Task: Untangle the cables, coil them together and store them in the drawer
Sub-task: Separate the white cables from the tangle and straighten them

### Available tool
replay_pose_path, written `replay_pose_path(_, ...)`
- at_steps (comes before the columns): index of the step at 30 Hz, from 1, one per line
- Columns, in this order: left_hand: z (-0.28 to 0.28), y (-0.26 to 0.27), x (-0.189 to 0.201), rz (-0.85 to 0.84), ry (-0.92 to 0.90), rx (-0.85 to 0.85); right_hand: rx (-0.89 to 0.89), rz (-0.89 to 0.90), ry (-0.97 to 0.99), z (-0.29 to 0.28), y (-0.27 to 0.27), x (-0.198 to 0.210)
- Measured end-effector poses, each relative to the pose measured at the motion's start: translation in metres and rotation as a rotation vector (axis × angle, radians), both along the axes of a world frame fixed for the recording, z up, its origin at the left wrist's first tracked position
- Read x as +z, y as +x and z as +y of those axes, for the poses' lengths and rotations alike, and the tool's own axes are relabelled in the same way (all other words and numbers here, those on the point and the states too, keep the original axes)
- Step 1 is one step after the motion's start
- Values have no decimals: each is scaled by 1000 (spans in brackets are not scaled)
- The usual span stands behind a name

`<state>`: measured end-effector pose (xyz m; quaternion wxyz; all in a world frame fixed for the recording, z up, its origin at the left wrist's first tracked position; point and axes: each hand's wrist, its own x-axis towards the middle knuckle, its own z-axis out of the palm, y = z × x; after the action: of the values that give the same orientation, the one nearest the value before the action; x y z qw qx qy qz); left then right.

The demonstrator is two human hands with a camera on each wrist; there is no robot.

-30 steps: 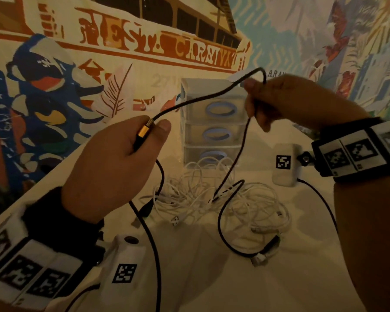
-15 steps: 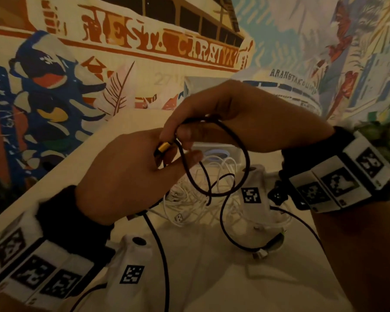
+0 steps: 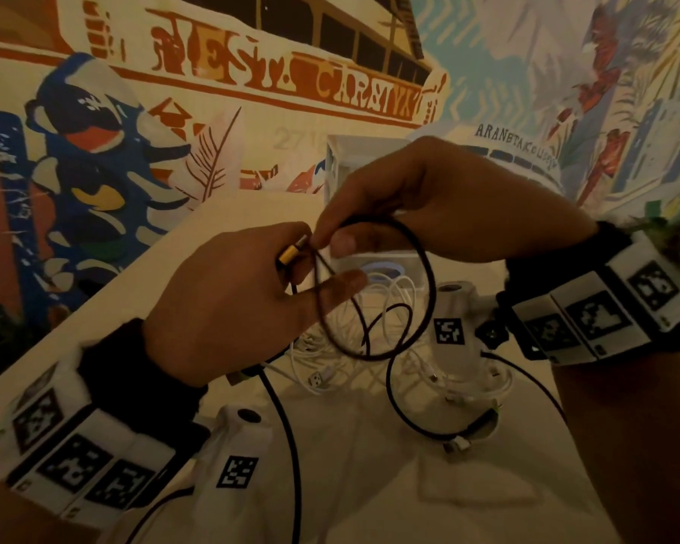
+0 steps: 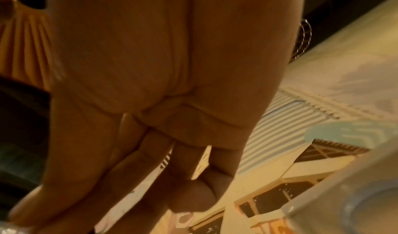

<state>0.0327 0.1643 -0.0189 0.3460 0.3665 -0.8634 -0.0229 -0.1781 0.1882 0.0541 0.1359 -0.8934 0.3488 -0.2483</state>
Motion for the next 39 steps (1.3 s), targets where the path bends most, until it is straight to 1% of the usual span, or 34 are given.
replay_pose_path(2,-1,0,0,41,31,-17,96,26,41,0,8,-3)
replay_pose_path(3,-1,1,0,45,39,-24,106,40,46,2,9,-3)
replay_pose_path(5,-3,1,-2,16,-1,-7,37,26,44,6,3,2)
replay_pose_path(7,-6,1,-3,-7,-12,31,-133,-5,32,10,-10,8)
replay_pose_path(8,-8,1,-3,4,6,33,-259,27,11,9,-19,10)
replay_pose_path(10,-8,1,-3,18,23,11,-528,193,-37,4,-37,6)
replay_pose_path(11,-8,2,-3,15,17,7,-631,270,-52,0,-45,1)
replay_pose_path(13,-7,2,-3,10,-14,6,-721,336,-5,-7,-57,-10)
replay_pose_path(17,-6,2,-2,2,-33,-6,-684,502,251,-13,-52,-35)
replay_pose_path(20,-4,3,-2,-12,-33,-28,-649,557,338,-19,-44,-46)
replay_pose_path(22,-4,4,-3,-8,-26,-42,-659,531,403,-23,-43,-50)
replay_pose_path(25,-4,4,-3,16,-24,-38,-702,368,533,-27,-45,-54)
replay_pose_path(26,-4,3,-3,18,-15,-36,-695,349,564,-29,-45,-56)
replay_pose_path(28,-5,3,-4,15,-7,-45,-659,409,577,-32,-44,-57)
replay_pose_path(30,-5,3,-3,-7,-28,-70,-625,492,519,-34,-43,-60)
replay_pose_path(31,-4,4,-3,-23,-36,-77,-614,503,484,-34,-42,-61)
replay_pose_path(35,-1,4,-5,-95,-55,-120,-611,477,425,-34,-50,-54)
replay_pose_path(37,-3,3,-6,-150,-61,-120,-610,420,450,-29,-56,-41)
replay_pose_path(39,-6,4,-9,-190,-73,-105,-625,322,462,-24,-64,-29)
